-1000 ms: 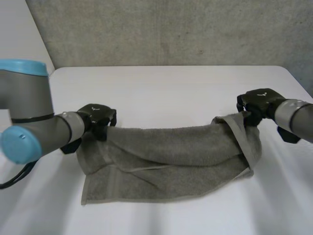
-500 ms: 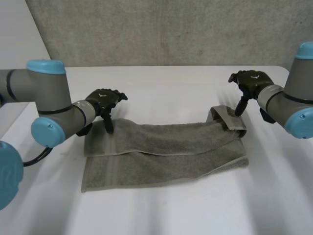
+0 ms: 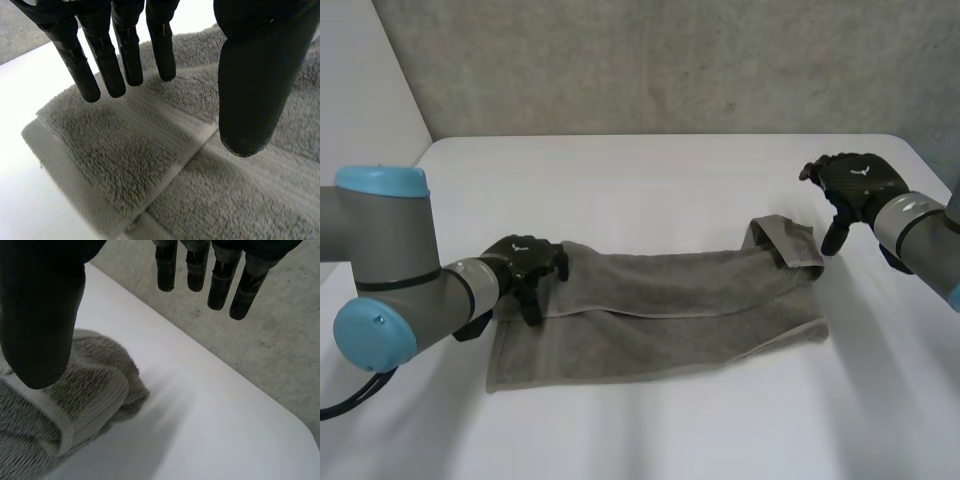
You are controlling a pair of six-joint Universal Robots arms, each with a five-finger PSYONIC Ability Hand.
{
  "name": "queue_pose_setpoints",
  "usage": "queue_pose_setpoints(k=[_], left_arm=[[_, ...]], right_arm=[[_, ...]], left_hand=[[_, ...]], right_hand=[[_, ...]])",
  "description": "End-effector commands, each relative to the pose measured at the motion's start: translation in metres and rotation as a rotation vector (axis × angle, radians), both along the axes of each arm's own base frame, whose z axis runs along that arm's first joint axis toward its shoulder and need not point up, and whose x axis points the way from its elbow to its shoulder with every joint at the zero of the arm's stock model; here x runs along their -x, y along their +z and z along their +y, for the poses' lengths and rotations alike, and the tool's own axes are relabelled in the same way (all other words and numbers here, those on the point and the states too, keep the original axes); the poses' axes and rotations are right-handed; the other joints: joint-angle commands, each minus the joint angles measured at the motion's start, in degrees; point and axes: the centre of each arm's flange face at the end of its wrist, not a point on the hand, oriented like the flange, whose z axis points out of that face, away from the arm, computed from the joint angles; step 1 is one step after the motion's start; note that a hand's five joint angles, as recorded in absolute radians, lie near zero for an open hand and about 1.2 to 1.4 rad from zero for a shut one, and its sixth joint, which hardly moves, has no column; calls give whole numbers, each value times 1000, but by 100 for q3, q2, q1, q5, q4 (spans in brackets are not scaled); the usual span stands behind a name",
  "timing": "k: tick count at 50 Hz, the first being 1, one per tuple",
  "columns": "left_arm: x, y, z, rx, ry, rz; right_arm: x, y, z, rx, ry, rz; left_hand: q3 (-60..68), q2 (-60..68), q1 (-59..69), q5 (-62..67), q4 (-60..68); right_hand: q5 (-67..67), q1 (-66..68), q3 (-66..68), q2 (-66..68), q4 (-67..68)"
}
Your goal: Fold the towel.
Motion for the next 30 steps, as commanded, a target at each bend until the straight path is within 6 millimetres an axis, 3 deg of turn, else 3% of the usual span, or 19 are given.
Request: queue_pose_setpoints(k=[1,19,30], left_arm=[[-7,-9,-7,45,-1,-39],[-9,-18,-15,72,6,-40],[-9,-27,-21,61,10,-43]], right_arm=[[1,-10,6,-7,4,12],[1,-20,9,-15,8,23],[1,-24,11,-10,19,62]], left_hand=[[157,156,157,161,159],[189,188,188,193,191],[911,910,910,915,913]], right_hand=[[-361,-374,-416,-436,-493],[-361,-374,-416,-436,-493],[-361,-374,-416,-436,-493]])
